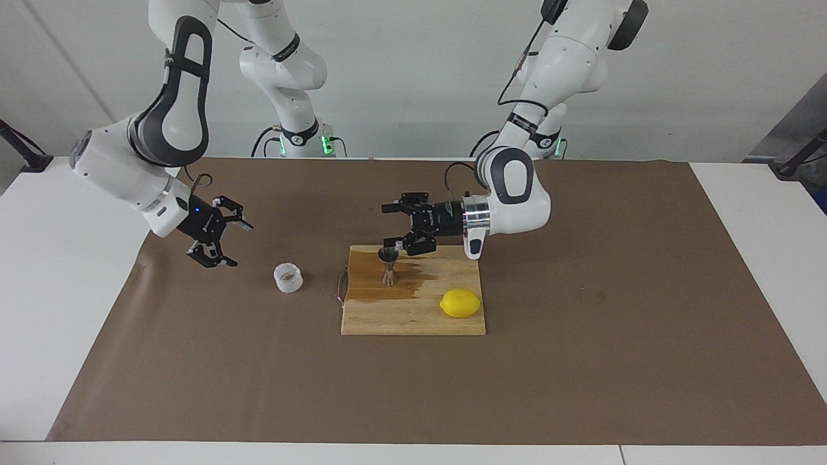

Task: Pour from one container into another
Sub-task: 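Open the left gripper and withdraw while the right gripper reaches the white cup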

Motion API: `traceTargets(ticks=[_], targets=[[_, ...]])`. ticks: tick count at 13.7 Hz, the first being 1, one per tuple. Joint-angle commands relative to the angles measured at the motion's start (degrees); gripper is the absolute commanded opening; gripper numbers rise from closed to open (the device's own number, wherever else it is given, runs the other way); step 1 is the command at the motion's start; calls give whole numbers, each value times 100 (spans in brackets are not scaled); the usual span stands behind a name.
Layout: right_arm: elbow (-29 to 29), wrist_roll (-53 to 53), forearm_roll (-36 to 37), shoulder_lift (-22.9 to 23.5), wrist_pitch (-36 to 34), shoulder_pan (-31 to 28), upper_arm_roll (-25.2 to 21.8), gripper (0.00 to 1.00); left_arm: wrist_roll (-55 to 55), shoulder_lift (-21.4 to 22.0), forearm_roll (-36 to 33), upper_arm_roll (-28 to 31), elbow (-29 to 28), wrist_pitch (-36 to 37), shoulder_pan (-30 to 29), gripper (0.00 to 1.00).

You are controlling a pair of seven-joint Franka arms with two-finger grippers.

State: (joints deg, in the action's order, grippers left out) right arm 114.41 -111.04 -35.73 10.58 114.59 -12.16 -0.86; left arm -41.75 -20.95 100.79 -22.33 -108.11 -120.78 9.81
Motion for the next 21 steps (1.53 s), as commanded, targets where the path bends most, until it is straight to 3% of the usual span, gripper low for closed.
traceTargets(ticks=[1, 3, 4, 6, 10, 14, 20, 21], targets=[[-59, -531, -530, 442, 65, -6, 77, 100, -185, 205, -943, 62, 131, 81, -277, 100], [-112, -1171, -1249, 926, -312, -94, 78, 100, -167, 302, -1341, 88, 229, 20, -444, 100], [-112, -1252, -1278, 980, -340, -94, 86, 100, -167, 398, -1656, 132, 264, 2, -488, 100], [-286, -1602, -1392, 1286, -367, -94, 139, 100, -185, 547, -3022, 176, 456, 107, -585, 100], [-358, -1771, -1525, 1341, -279, -33, 245, 100, -123, 610, -4564, 185, 711, 273, -603, 100], [-323, -1965, -1726, 1525, -209, 46, 253, 100, -88, 618, -7068, 167, 1326, 984, -586, 100], [-261, -2350, -1709, 1517, -130, 161, 245, 100, 1403, 776, -9476, 176, 1766, 1872, -603, 100], [-252, -2465, -1666, 1517, -86, 161, 236, 91, 1745, 777, -9838, 193, 1854, 2048, -612, 100]])
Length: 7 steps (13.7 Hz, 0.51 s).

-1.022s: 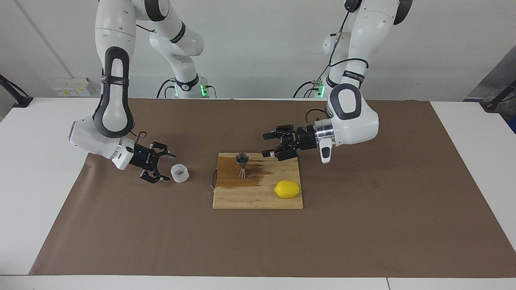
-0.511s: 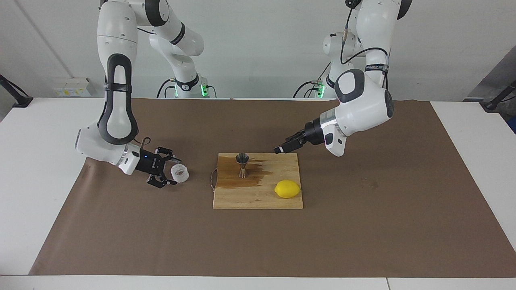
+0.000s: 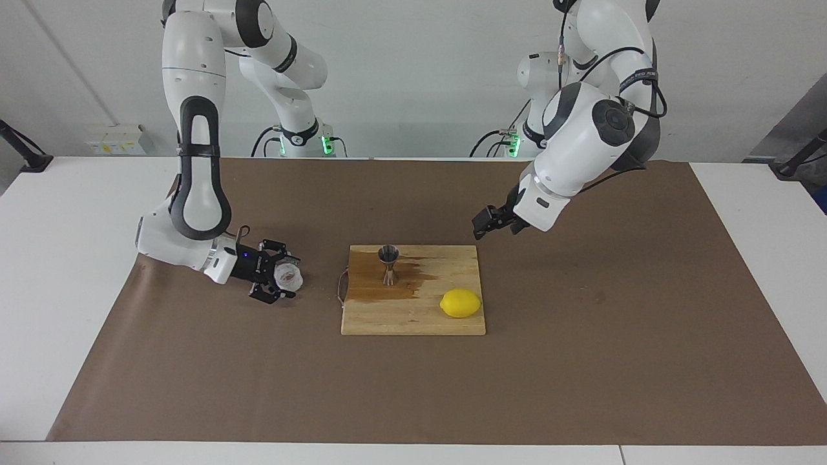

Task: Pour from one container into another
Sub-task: 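Open the left gripper and withdraw while the right gripper reaches the white cup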

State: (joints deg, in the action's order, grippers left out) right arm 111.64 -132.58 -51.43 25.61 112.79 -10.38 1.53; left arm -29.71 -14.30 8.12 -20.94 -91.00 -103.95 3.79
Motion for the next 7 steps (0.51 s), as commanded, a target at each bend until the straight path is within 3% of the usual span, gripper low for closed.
traceTargets(ticks=[1, 3, 7], targets=[[25, -338, -51, 15, 155, -26, -4, 53, 841, 112, -800, 142, 205, 506, -27, 100], [25, -338, -7, 15, 155, -26, -4, 19, 1046, 286, -943, 501, 232, 752, 25, 100], [-2, 142, -16, -73, 41, -79, -4, 15, 1713, 787, -943, 1221, 232, 991, 227, 100]])
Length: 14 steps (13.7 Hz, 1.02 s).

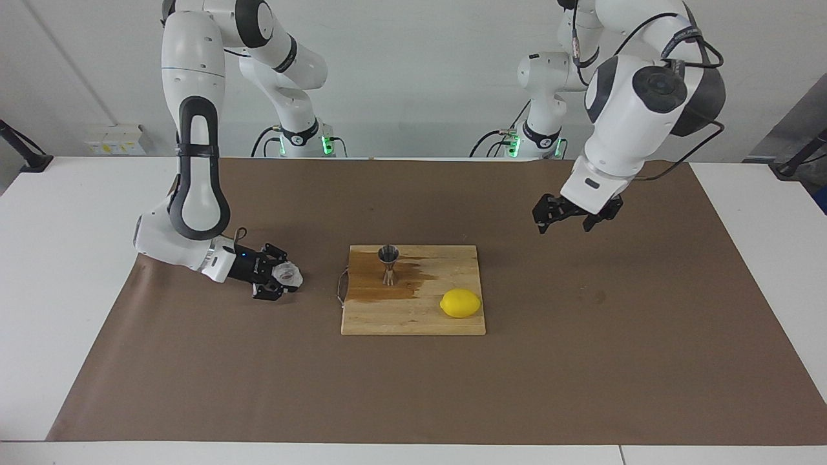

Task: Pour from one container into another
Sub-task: 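Open the left gripper and withdraw while the right gripper reaches the white cup, then grasp the white cup with the right gripper and lift it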

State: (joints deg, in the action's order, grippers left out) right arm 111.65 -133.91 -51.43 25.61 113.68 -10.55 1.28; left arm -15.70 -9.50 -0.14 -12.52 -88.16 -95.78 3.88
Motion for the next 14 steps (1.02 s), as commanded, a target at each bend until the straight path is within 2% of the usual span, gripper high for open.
traceTargets(ticks=[1, 2, 6, 9, 12, 14], targets=[[-3, 582, -8, -247, -73, 0, 22, 15, 540, 413, -118, 626, -43, 165, 332, 100], [5, 994, 45, -414, -91, 44, 13, 15, 742, 475, -118, 776, -43, 244, 359, 100], [-12, 3093, 1159, -1206, -47, 675, 22, 15, 1813, 669, -231, 1233, -26, 639, 360, 100], [-65, 4247, 1546, -1531, -12, 1229, 4, 15, 1975, 879, -197, 1235, -52, 920, 115, 100], [-126, 5380, 2284, -1707, 119, 1625, 4, 16, 1931, 1125, -197, 1226, -157, 1018, 70, 100], [-310, 6170, 3029, -1796, 146, 1784, 39, 16, 1905, 1152, -179, 1200, -263, 1114, -96, 100]])
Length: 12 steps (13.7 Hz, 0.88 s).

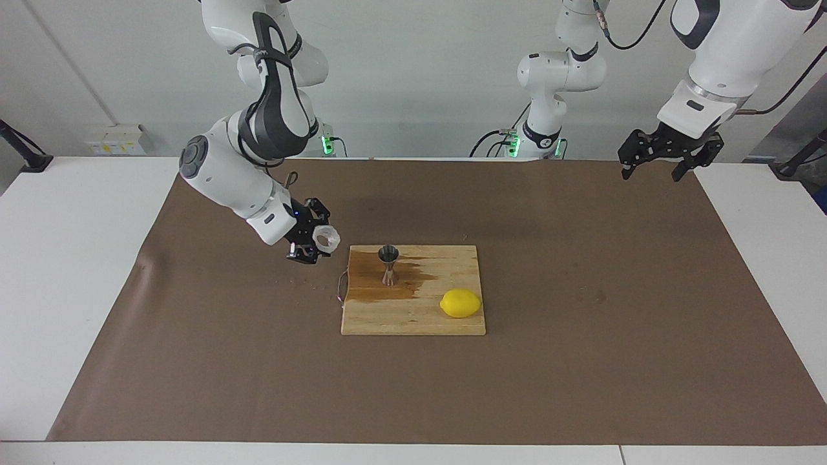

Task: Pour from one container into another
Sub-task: 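Grasp the white cup with the right gripper and lift it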

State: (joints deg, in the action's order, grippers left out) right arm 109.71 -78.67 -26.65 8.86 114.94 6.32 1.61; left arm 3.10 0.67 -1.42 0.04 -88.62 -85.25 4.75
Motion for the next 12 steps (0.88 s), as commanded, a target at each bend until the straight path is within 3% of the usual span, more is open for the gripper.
traceTargets(ticks=[1, 8, 12], targets=[[-143, 1052, 852, -130, 37, 289, 6, 16, 24, 126, 10, -126, -226, -25, -367, 100], [-152, 2513, 2250, -139, 556, 1126, 6, 15, 50, 144, 160, -311, -235, -62, -606, 100], [-152, 2822, 2550, -139, 723, 1337, 15, 15, 6, 126, 195, -320, -209, -237, -580, 100]])
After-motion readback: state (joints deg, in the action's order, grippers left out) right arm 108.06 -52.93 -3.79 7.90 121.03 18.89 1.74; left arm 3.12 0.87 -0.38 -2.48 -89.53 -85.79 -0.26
